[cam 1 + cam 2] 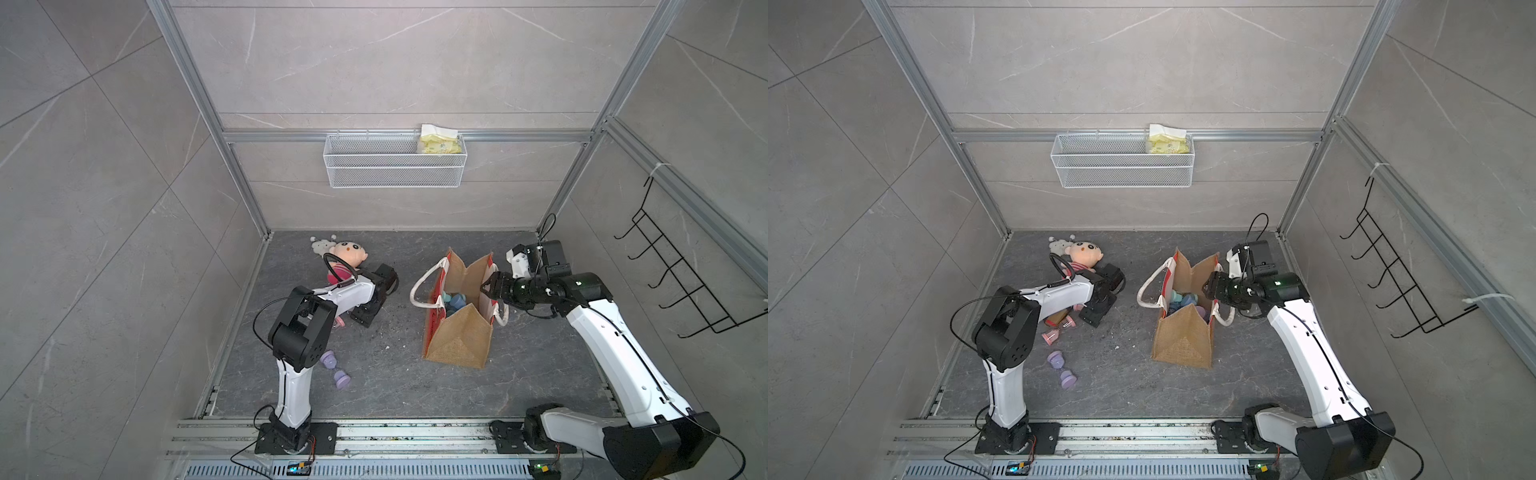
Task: Put the hourglass into the canvas bag
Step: Pick up the hourglass from the center of the board.
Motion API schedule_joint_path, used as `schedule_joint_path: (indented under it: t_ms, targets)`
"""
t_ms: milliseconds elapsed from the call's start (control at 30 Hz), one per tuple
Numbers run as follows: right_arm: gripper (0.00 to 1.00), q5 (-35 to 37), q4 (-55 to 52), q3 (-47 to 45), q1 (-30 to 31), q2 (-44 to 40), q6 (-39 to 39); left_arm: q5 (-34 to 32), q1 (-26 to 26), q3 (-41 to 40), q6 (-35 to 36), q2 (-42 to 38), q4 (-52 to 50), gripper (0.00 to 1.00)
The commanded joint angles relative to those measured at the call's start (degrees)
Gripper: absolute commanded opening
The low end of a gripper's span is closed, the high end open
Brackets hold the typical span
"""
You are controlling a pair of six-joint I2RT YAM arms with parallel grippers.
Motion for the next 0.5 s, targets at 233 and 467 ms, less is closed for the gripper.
schedule_joint_path:
  t_ms: [233,467]
  targets:
    - [0.69,1.1,-0.6,1.3,0.3,-0.5,0.7,0.8,1.0,1.7,-1.1,2.1,-0.2,0.59]
    - [0.69,1.1,-0.4,1.2,0.3,-0.3,0.8,1.8,1.2,1.6,0.9,2.8,1.3,0.39]
